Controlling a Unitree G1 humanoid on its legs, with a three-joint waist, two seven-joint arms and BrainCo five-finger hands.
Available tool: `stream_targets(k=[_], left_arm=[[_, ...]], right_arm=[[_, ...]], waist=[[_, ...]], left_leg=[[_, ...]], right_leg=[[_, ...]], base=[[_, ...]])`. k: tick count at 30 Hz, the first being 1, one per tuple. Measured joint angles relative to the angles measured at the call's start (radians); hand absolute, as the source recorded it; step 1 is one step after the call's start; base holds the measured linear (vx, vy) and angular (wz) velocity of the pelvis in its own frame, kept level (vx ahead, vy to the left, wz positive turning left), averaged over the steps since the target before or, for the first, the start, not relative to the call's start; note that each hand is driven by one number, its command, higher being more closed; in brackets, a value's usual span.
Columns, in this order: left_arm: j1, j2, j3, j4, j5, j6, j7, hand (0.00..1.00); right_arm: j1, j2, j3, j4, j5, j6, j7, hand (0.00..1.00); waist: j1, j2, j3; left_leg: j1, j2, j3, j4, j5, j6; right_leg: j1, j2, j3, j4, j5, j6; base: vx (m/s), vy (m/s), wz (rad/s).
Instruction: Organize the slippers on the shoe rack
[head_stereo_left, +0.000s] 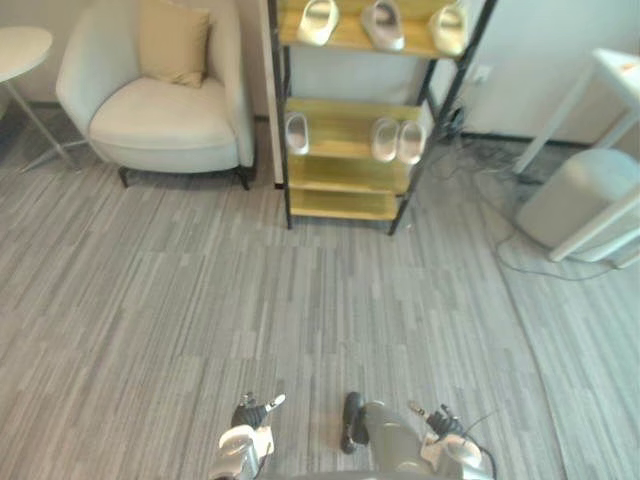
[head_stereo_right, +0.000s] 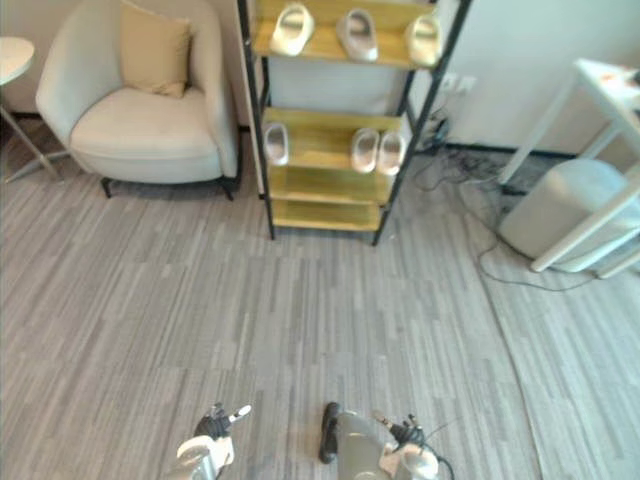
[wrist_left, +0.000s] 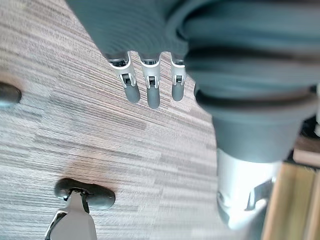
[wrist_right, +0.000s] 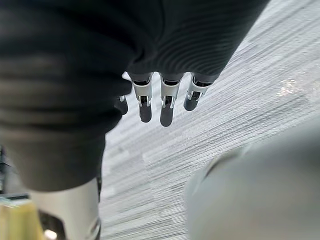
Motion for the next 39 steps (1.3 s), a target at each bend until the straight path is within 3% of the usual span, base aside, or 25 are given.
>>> stream_targets(k=[1, 3, 4, 5, 7, 9, 11, 12, 13, 14, 15, 16, 18, 19, 20, 22, 25, 27, 29, 30, 32, 34, 36, 37, 39], left_arm=[[0.007, -0.001, 0.019, -0.002, -0.001, 0.003, 0.001, 0.0], [0.017, 0.007, 0.03, -0.007, 0.001, 0.001, 0.0, 0.0], [0.022, 0.013, 0.029, -0.034, 0.0, -0.002, 0.0, 0.0], [0.024, 0.019, 0.028, -0.045, 0.0, -0.003, 0.0, 0.0], [0.029, 0.024, 0.007, -0.071, 0.0, -0.008, -0.001, 0.0], [0.029, 0.02, 0.001, -0.079, -0.001, -0.009, -0.002, 0.0], [0.03, 0.021, -0.001, -0.081, -0.001, -0.01, -0.001, 0.0], [0.04, 0.021, -0.002, -0.079, -0.001, -0.01, -0.002, 0.0], [0.046, 0.024, 0.001, -0.079, -0.011, -0.011, -0.002, 0.0], [0.047, 0.042, -0.002, -0.082, -0.008, -0.011, -0.004, 0.0], [0.046, 0.053, -0.005, -0.081, -0.001, -0.01, -0.005, 0.0], [0.046, 0.059, -0.006, -0.077, -0.001, -0.01, -0.004, 0.0], [0.031, 0.078, -0.031, -0.048, 0.01, -0.003, -0.004, 0.0], [0.028, 0.079, -0.041, -0.037, 0.02, -0.001, -0.004, 0.0], [0.019, 0.079, -0.057, -0.029, 0.021, -0.001, -0.004, 0.0], [0.014, 0.077, -0.076, -0.021, 0.029, 0.0, -0.006, 0.0], [0.005, 0.053, -0.087, -0.019, 0.039, 0.0, -0.007, 0.0], [0.009, 0.047, -0.086, -0.019, 0.041, -0.001, -0.007, 0.0], [0.017, 0.049, -0.071, -0.019, 0.043, -0.001, -0.006, 0.0], [0.017, 0.039, -0.065, -0.007, 0.049, 0.0, -0.005, 0.0], [0.031, 0.014, -0.057, 0.005, 0.059, -0.001, -0.007, 0.0], [0.023, 0.0, -0.027, 0.009, 0.059, 0.001, -0.007, 0.0], [0.009, 0.005, -0.028, 0.005, 0.065, 0.0, -0.008, 0.0], [0.008, 0.005, -0.03, -0.004, 0.068, -0.001, -0.008, 0.0], [0.009, 0.003, -0.045, -0.025, 0.069, -0.002, -0.01, 0.0]], right_arm=[[-0.004, -0.007, 0.008, -0.001, 0.001, 0.001, -0.001, 0.0], [0.001, 0.0, 0.026, 0.001, 0.003, 0.002, -0.004, 0.0], [-0.003, 0.021, 0.037, 0.014, 0.004, 0.002, -0.006, 0.0], [-0.003, 0.03, 0.043, 0.014, 0.005, 0.002, -0.008, 0.0], [-0.014, 0.049, 0.065, 0.015, 0.007, 0.005, -0.012, 0.0], [-0.015, 0.065, 0.062, 0.015, 0.01, 0.014, -0.016, 0.0], [-0.012, 0.067, 0.062, 0.016, 0.01, 0.014, -0.018, 0.0], [-0.016, 0.065, 0.066, 0.018, 0.01, 0.014, -0.018, 0.0], [-0.016, 0.067, 0.07, 0.019, 0.01, 0.014, -0.019, 0.0], [-0.013, 0.081, 0.072, 0.02, 0.009, 0.015, -0.019, 0.0], [0.0, 0.09, 0.072, 0.019, 0.007, 0.014, -0.018, 0.0], [0.0, 0.091, 0.078, 0.019, 0.002, 0.015, -0.016, 0.0], [0.017, 0.089, 0.084, 0.019, 0.001, 0.014, -0.014, 0.0], [0.028, 0.089, 0.083, 0.018, 0.001, 0.013, -0.009, 0.0], [0.029, 0.084, 0.079, 0.008, 0.0, 0.006, -0.003, 0.0], [0.028, 0.083, 0.078, 0.003, 0.0, -0.001, 0.003, 0.0], [0.026, 0.083, 0.049, -0.012, 0.0, -0.004, 0.005, 0.0], [0.019, 0.083, 0.03, -0.011, 0.0, -0.003, 0.005, 0.0], [0.016, 0.084, 0.029, -0.005, 0.0, -0.002, 0.005, 0.0], [0.012, 0.07, 0.028, -0.004, -0.001, -0.002, 0.006, 0.0], [-0.002, 0.053, 0.029, 0.014, -0.001, -0.002, 0.007, 0.0], [-0.014, 0.043, 0.03, 0.018, -0.001, 0.001, 0.007, 0.0], [-0.002, 0.035, 0.047, 0.019, 0.0, 0.002, 0.004, 0.0], [0.0, 0.034, 0.048, 0.02, 0.0, 0.003, 0.003, 0.0], [0.006, 0.034, 0.049, 0.022, 0.001, 0.005, 0.001, 0.0]], waist=[[0.006, 0.021, 0.017], [0.021, 0.024, 0.024], [0.029, -0.005, 0.037], [0.034, -0.009, 0.034], [0.051, -0.013, 0.026], [0.065, -0.012, 0.029], [0.078, -0.021, 0.027], [0.084, -0.016, 0.024], [0.089, -0.019, 0.019], [0.093, -0.056, 0.006], [0.093, -0.088, -0.015], [0.103, -0.098, -0.016], [0.09, -0.107, -0.016], [0.079, -0.104, -0.014], [0.071, -0.095, -0.01], [0.06, -0.093, -0.011], [0.051, -0.09, -0.01], [0.047, -0.09, -0.01], [0.044, -0.099, -0.015], [0.034, -0.08, -0.02], [0.032, -0.026, -0.041], [0.024, 0.0, -0.032], [0.023, -0.015, -0.01], [0.026, -0.013, -0.005], [0.027, -0.02, 0.0]], left_leg=[[-0.115, 0.026, -0.017, 0.291, 0.164, -0.009], [-0.218, 0.064, 0.012, 0.524, 0.149, -0.015], [-0.296, 0.07, 0.043, 0.594, 0.119, -0.016], [-0.334, 0.069, 0.053, 0.594, 0.111, -0.007], [-0.458, 0.062, 0.095, 0.507, 0.078, -0.003], [-0.519, 0.025, 0.128, 0.217, 0.066, 0.012], [-0.519, -0.025, 0.139, -0.054, 0.137, 0.019], [-0.519, -0.038, 0.132, -0.171, 0.239, 0.048], [-0.51, -0.043, 0.134, -0.162, 0.295, 0.074], [-0.506, -0.073, 0.154, -0.139, 0.271, 0.097], [-0.499, -0.086, 0.179, -0.125, 0.228, 0.111], [-0.479, -0.09, 0.195, -0.116, 0.204, 0.117], [-0.393, -0.116, 0.191, -0.099, 0.131, 0.136], [-0.348, -0.124, 0.179, -0.103, 0.109, 0.138], [-0.265, -0.129, 0.17, -0.123, 0.076, 0.141], [-0.187, -0.136, 0.146, -0.159, 0.058, 0.141], [-0.046, -0.123, 0.092, -0.259, 0.047, 0.124], [0.004, -0.116, 0.069, -0.283, 0.026, 0.089], [0.044, -0.115, 0.039, -0.281, -0.004, 0.046], [0.066, -0.093, 0.015, -0.276, -0.019, 0.035], [0.069, -0.042, 0.008, -0.263, -0.017, 0.032], [0.015, -0.027, 0.001, -0.128, -0.005, 0.012], [-0.118, -0.003, 0.013, 0.214, 0.048, -0.011], [-0.156, 0.02, 0.048, 0.302, 0.014, -0.012], [-0.229, 0.037, 0.09, 0.277, -0.031, -0.01]], right_leg=[[0.103, 0.032, 0.007, -0.068, -0.023, -0.011], [0.232, 0.063, 0.024, -0.151, -0.028, -0.019], [0.333, 0.064, 0.037, -0.213, -0.037, -0.032], [0.362, 0.064, 0.044, -0.24, -0.04, -0.035], [0.439, 0.063, 0.073, -0.312, -0.066, -0.021], [0.513, 0.052, 0.091, -0.348, -0.075, -0.006], [0.559, 0.03, 0.109, -0.381, -0.105, 0.023], [0.595, 0.027, 0.137, -0.398, -0.146, 0.048], [0.611, 0.023, 0.154, -0.398, -0.16, 0.047], [0.619, -0.01, 0.175, -0.384, -0.173, 0.044], [0.574, -0.037, 0.205, -0.285, -0.176, 0.052], [0.535, -0.048, 0.227, -0.173, -0.178, 0.073], [0.396, -0.076, 0.251, 0.222, -0.12, 0.2], [0.354, -0.082, 0.243, 0.341, -0.118, 0.204], [0.29, -0.087, 0.212, 0.451, -0.126, 0.193], [0.228, -0.105, 0.148, 0.456, -0.144, 0.17], [0.155, -0.111, 0.033, 0.219, -0.164, 0.138], [0.121, -0.098, 0.029, 0.007, -0.094, 0.106], [0.122, -0.079, 0.056, -0.143, 0.08, 0.069], [0.134, -0.063, 0.05, -0.124, 0.092, 0.069], [0.143, -0.025, 0.025, -0.12, 0.052, 0.047], [0.176, -0.005, 0.008, -0.135, 0.024, 0.036], [0.294, -0.001, 0.001, -0.222, 0.009, 0.031], [0.348, 0.003, 0.002, -0.251, 0.007, 0.029], [0.411, -0.001, 0.014, -0.283, 0.007, 0.029]], base=[[0.61, -0.199, -0.05], [0.57, -0.124, -0.23], [0.53, -0.111, -0.28], [0.46, -0.104, -0.29], [0.44, -0.053, -0.39], [0.58, 0.075, -0.36], [0.54, 0.158, -0.36], [0.53, 0.23, -0.54], [0.67, 0.289, -0.5], [0.6, 0.22, -0.41], [0.59, 0.206, -0.4], [0.58, 0.219, -0.39], [0.56, 0.238, -0.03], [0.65, 0.209, 0.32], [0.53, 0.136, 0.36], [0.5, 0.069, 0.5], [0.46, -0.015, 0.6], [0.48, -0.09, 0.57], [0.62, -0.198, 0.51], [0.54, -0.206, 0.4], [0.52, -0.204, 0.16], [0.47, -0.198, 0.12], [0.39, -0.131, 0.19], [0.32, -0.056, 0.06], [0.26, -0.018, -0.17]])
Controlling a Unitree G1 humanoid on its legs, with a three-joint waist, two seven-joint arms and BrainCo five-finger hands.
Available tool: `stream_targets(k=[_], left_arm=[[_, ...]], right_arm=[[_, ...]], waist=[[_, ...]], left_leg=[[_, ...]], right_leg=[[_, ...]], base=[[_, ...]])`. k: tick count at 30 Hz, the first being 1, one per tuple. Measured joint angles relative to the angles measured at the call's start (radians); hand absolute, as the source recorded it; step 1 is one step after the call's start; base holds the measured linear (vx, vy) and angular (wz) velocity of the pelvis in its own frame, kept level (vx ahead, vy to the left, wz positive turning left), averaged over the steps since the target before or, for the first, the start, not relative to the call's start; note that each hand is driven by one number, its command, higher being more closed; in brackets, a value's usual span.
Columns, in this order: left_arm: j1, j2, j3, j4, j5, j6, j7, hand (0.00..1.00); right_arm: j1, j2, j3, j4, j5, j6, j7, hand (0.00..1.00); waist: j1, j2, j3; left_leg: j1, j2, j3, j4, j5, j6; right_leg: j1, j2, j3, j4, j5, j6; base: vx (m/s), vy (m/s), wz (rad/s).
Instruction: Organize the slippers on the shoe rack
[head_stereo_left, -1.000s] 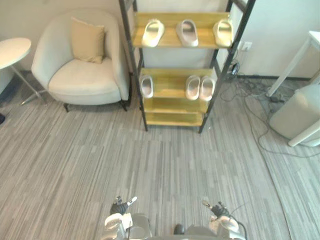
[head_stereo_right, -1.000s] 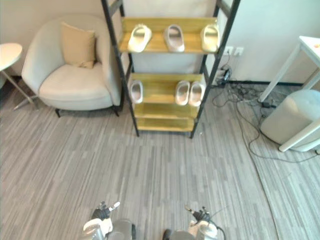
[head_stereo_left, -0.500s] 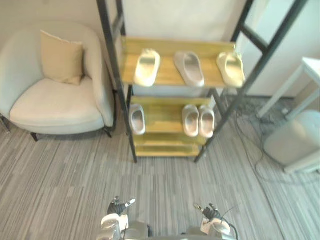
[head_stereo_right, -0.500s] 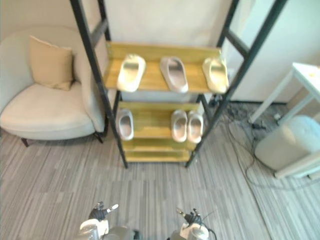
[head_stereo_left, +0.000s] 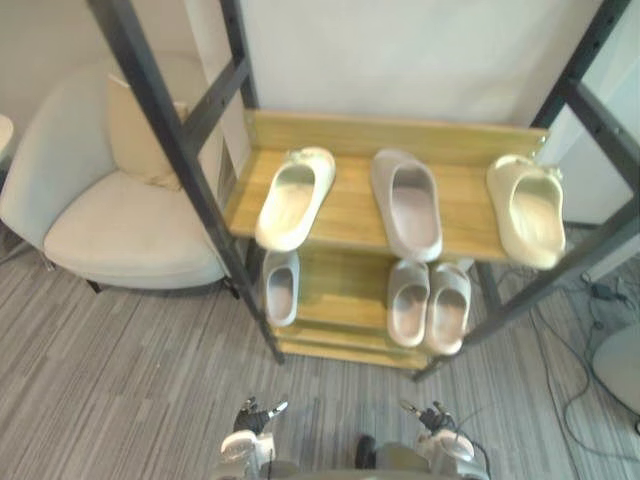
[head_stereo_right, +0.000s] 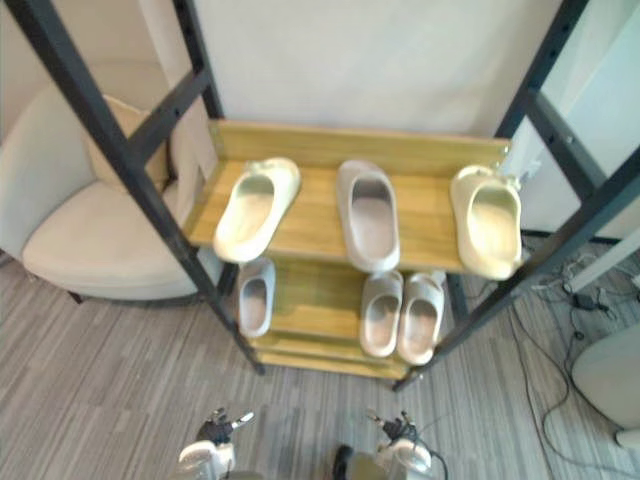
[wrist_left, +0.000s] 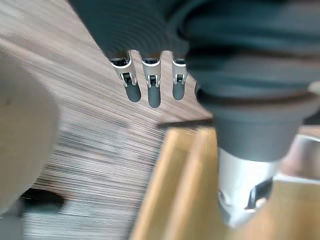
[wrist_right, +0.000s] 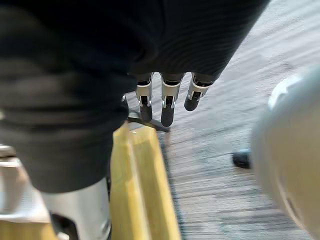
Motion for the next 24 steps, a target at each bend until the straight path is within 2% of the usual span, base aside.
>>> stream_targets(k=[1, 2, 3, 5, 7, 12, 20, 24], left_arm=[[0.0, 0.001, -0.005, -0.005, 0.0, 0.0, -0.001, 0.0], [-0.001, 0.001, -0.013, -0.007, 0.0, -0.001, -0.001, 0.0], [0.0, 0.001, -0.028, -0.001, -0.001, -0.001, -0.001, 0.0], [-0.007, 0.025, -0.042, 0.004, -0.001, -0.002, -0.002, 0.0], [-0.009, 0.038, -0.041, 0.024, 0.0, 0.0, -0.002, 0.0], [0.0, 0.042, -0.041, 0.032, 0.009, 0.0, -0.003, 0.0], [0.013, 0.037, -0.044, 0.047, 0.011, 0.001, -0.002, 0.0], [0.013, 0.045, -0.055, 0.047, 0.023, 0.0, 0.0, 0.0]], right_arm=[[-0.002, 0.001, 0.003, 0.0, 0.0, 0.001, 0.0, 0.0], [-0.004, 0.001, 0.005, -0.001, 0.0, 0.001, 0.0, 0.0], [0.0, -0.006, 0.005, 0.0, 0.0, 0.001, 0.001, 0.0], [0.002, 0.006, 0.015, 0.003, 0.0, 0.004, 0.001, 0.0], [0.016, 0.016, 0.013, 0.001, 0.0, 0.004, 0.0, 0.0], [0.027, 0.031, 0.013, 0.002, 0.0, 0.003, 0.0, 0.0], [0.035, 0.018, 0.012, 0.001, 0.0, -0.009, -0.023, 0.0], [0.047, 0.01, 0.026, -0.012, 0.0, -0.01, -0.035, 0.0]], waist=[[0.003, 0.0, 0.0], [0.003, 0.003, -0.002], [0.003, 0.021, -0.006], [0.006, -0.02, -0.01], [-0.001, -0.047, -0.02], [0.001, -0.058, -0.04], [-0.005, -0.03, -0.055], [-0.003, -0.036, -0.054]], left_leg=[[-0.026, -0.003, 0.004, -0.057, -0.002, -0.004], [-0.052, -0.007, -0.001, -0.18, 0.012, -0.003], [-0.06, -0.008, -0.02, -0.322, 0.099, 0.013], [-0.013, -0.051, 0.001, -0.382, 0.104, 0.032], [0.016, -0.076, 0.021, -0.409, 0.106, 0.036], [0.072, -0.1, 0.041, -0.463, 0.11, 0.043], [0.139, -0.104, 0.07, -0.567, 0.143, 0.049], [0.159, -0.106, 0.082, -0.634, 0.182, 0.044]], right_leg=[[0.01, -0.003, 0.011, -0.009, -0.001, 0.002], [0.01, -0.004, 0.023, -0.011, -0.009, 0.018], [0.011, 0.009, 0.032, -0.01, -0.024, 0.043], [0.013, -0.024, 0.076, -0.013, -0.033, 0.065], [0.025, -0.052, 0.088, -0.014, -0.038, 0.077], [0.054, -0.07, 0.108, -0.051, -0.03, 0.089], [0.083, -0.059, 0.15, -0.117, 0.0, 0.091], [0.078, -0.052, 0.168, -0.146, 0.024, 0.085]], base=[[0.21, 0.059, -0.39], [0.2, 0.123, -0.45], [0.21, 0.128, -0.49], [0.19, 0.118, -0.3], [0.19, 0.147, -0.12], [0.1, 0.078, -0.1], [0.02, -0.003, -0.15], [-0.04, -0.021, -0.11]])
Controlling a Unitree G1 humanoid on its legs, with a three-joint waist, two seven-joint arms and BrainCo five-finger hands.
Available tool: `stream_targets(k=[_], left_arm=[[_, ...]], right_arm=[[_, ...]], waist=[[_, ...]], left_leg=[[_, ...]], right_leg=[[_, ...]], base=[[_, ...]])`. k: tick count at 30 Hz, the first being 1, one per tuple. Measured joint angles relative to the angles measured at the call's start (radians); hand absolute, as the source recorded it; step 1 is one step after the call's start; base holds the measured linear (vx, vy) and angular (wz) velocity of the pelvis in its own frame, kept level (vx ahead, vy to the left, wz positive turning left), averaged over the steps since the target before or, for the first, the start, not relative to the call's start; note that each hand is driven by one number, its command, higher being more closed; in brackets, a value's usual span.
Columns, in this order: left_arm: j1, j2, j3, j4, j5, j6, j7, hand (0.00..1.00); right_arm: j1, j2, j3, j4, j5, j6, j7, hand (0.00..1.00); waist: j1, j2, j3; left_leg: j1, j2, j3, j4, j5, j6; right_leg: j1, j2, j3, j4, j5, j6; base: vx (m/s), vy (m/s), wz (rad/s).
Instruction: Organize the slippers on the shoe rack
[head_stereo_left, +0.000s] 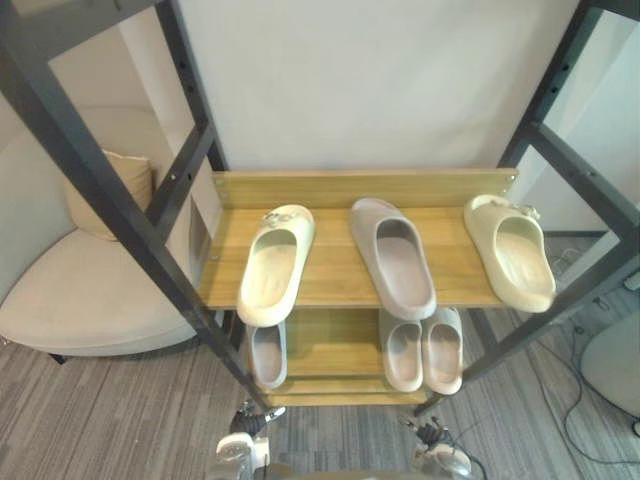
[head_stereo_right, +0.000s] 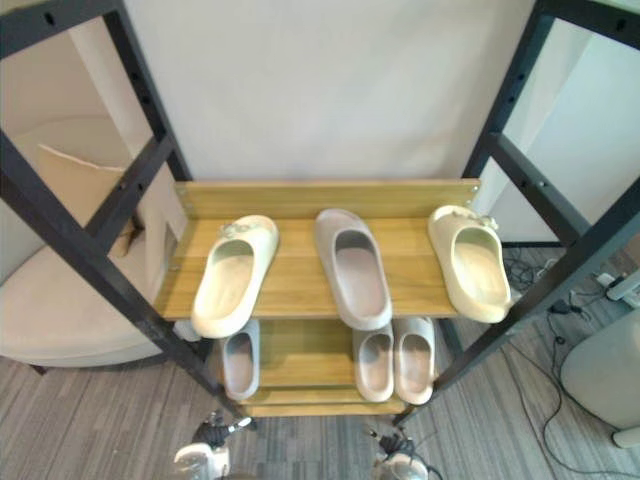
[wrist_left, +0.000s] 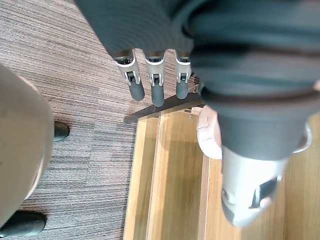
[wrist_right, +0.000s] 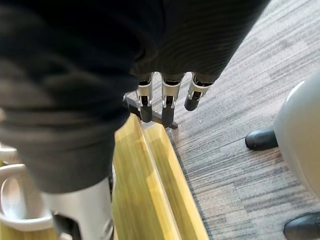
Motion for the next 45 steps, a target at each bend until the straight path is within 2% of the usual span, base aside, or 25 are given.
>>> stream_targets(k=[3, 10, 13, 19, 24, 29, 36, 41, 45], left_arm=[[0.007, 0.01, -0.015, 0.0, 0.007, 0.001, 0.008, 0.0], [0.028, 0.035, -0.057, -0.012, 0.027, 0.001, 0.012, 0.0], [0.048, 0.037, -0.059, -0.036, 0.046, 0.0, 0.012, 0.0], [0.078, 0.04, -0.091, -0.071, 0.047, -0.002, 0.011, 0.0], [0.087, 0.039, -0.137, -0.084, 0.064, -0.008, 0.007, 0.0], [0.093, 0.038, -0.167, -0.083, 0.065, -0.01, 0.003, 0.0], [0.093, 0.053, -0.199, -0.06, 0.066, -0.033, -0.016, 0.0], [0.092, 0.081, -0.231, -0.031, 0.065, -0.046, -0.024, 0.0], [0.087, 0.095, -0.233, -0.021, 0.053, -0.05, -0.025, 0.0]], right_arm=[[0.054, -0.017, 0.077, -0.114, -0.002, 0.002, -0.008, 0.0], [0.259, -0.038, 0.119, -0.717, -0.053, -0.01, -0.035, 0.0], [0.345, -0.038, 0.138, -0.955, -0.086, -0.036, -0.033, 0.0], [0.435, -0.035, 0.143, -1.225, -0.146, -0.055, -0.022, 0.0], [0.45, -0.035, 0.141, -1.405, -0.156, -0.107, -0.011, 0.0], [0.447, -0.039, 0.141, -1.49, -0.169, -0.134, 0.0, 0.0], [0.336, -0.085, 0.104, -1.497, -0.193, -0.163, -0.001, 0.0], [0.212, -0.182, 0.097, -1.47, -0.144, -0.174, 0.004, 0.0], [0.108, -0.251, 0.097, -1.389, -0.096, -0.177, 0.014, 0.0]], waist=[[-0.002, -0.003, -0.001], [-0.018, -0.018, -0.008], [-0.027, -0.02, -0.01], [-0.056, -0.016, -0.013], [-0.071, -0.009, -0.018], [-0.081, 0.002, -0.028], [-0.084, 0.0, -0.028], [-0.086, -0.004, -0.029], [-0.07, -0.006, -0.031]], left_leg=[[0.007, -0.003, 0.017, -0.027, 0.017, 0.0], [0.006, 0.001, 0.056, -0.045, 0.03, 0.002], [0.005, 0.003, 0.069, -0.045, 0.029, 0.002], [0.001, 0.003, 0.096, -0.038, 0.021, 0.007], [-0.002, 0.005, 0.118, -0.01, 0.0, 0.012], [-0.014, -0.001, 0.117, 0.013, -0.014, 0.017], [-0.019, -0.021, 0.063, 0.03, -0.016, 0.024], [-0.036, -0.042, 0.02, 0.028, -0.011, 0.037], [-0.053, -0.061, -0.01, 0.022, -0.003, 0.05]], right_leg=[[-0.008, 0.001, 0.026, -0.007, 0.005, 0.002], [-0.036, 0.006, 0.077, -0.028, 0.031, 0.009], [-0.04, 0.005, 0.09, -0.035, 0.038, 0.013], [-0.061, 0.003, 0.109, -0.019, 0.037, 0.015], [-0.07, 0.002, 0.13, -0.003, 0.033, 0.021], [-0.072, -0.005, 0.138, -0.001, 0.032, 0.027], [-0.066, -0.013, 0.141, 0.0, 0.038, 0.036], [-0.07, -0.032, 0.121, -0.001, 0.035, 0.047], [-0.073, -0.045, 0.099, -0.009, 0.035, 0.05]], base=[[-0.05, -0.014, -0.22], [-0.07, 0.006, -0.19], [-0.03, 0.009, -0.15], [0.0, 0.019, -0.13], [-0.01, 0.023, -0.14], [-0.01, 0.027, 0.0], [-0.02, 0.013, 0.02], [-0.05, 0.018, 0.17], [-0.01, 0.029, 0.18]])
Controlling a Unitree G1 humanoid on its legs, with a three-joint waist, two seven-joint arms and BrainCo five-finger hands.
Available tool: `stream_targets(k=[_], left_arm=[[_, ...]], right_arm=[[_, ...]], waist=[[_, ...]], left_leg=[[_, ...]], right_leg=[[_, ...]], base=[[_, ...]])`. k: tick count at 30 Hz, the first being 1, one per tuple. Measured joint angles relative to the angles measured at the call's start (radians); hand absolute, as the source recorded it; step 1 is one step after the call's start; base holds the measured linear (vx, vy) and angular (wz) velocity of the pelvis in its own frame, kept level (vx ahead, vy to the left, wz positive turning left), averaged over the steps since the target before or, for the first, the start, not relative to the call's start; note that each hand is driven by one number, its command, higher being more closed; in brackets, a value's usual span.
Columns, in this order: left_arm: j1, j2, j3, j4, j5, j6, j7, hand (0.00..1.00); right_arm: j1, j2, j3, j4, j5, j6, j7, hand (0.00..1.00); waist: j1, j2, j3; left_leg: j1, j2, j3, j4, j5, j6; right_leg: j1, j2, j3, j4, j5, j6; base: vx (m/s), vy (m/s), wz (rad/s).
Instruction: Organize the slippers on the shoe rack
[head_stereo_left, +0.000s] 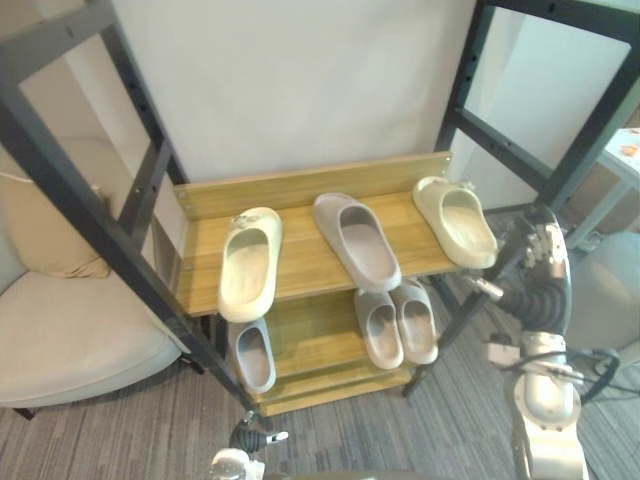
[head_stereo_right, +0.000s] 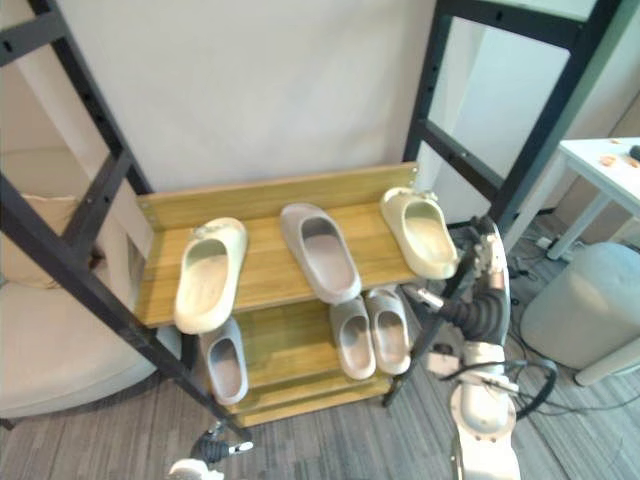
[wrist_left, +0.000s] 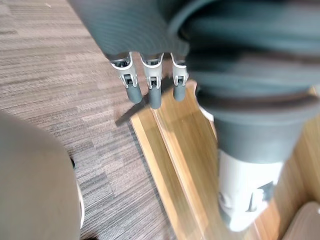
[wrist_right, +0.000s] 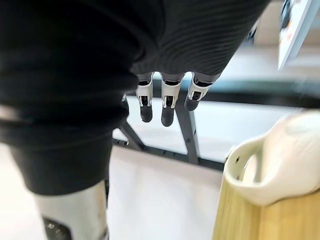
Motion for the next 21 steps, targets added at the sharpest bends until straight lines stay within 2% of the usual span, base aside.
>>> stream_targets(k=[4, 9, 21], left_arm=[[-0.013, 0.009, -0.006, 0.003, -0.007, 0.0, -0.004, 0.0], [-0.035, 0.023, -0.008, 0.015, -0.009, 0.0, -0.016, 0.0], [-0.042, 0.022, -0.008, 0.015, -0.021, 0.0, -0.016, 0.0]], right_arm=[[-0.082, -0.037, 0.002, 0.068, 0.028, 0.0, 0.005, 0.0], [-0.188, -0.086, 0.014, 0.2, 0.044, 0.012, 0.012, 0.0], [-0.31, -0.169, 0.099, 0.389, 0.062, 0.047, 0.028, 0.0]], waist=[[0.015, -0.005, -0.001], [0.025, -0.027, 0.009], [0.045, -0.029, 0.015]], left_leg=[[-0.026, -0.013, -0.032, 0.009, 0.006, 0.008], [-0.052, -0.013, -0.081, 0.022, 0.006, 0.009], [-0.058, -0.022, -0.122, -0.004, 0.022, 0.008]], right_leg=[[0.001, -0.004, -0.02, -0.018, 0.008, -0.002], [0.004, 0.003, -0.026, -0.034, 0.015, -0.012], [0.006, 0.0, -0.048, -0.047, 0.015, -0.013]], base=[[0.04, 0.022, 0.26], [0.04, -0.021, 0.21], [0.0, -0.01, 0.07]])
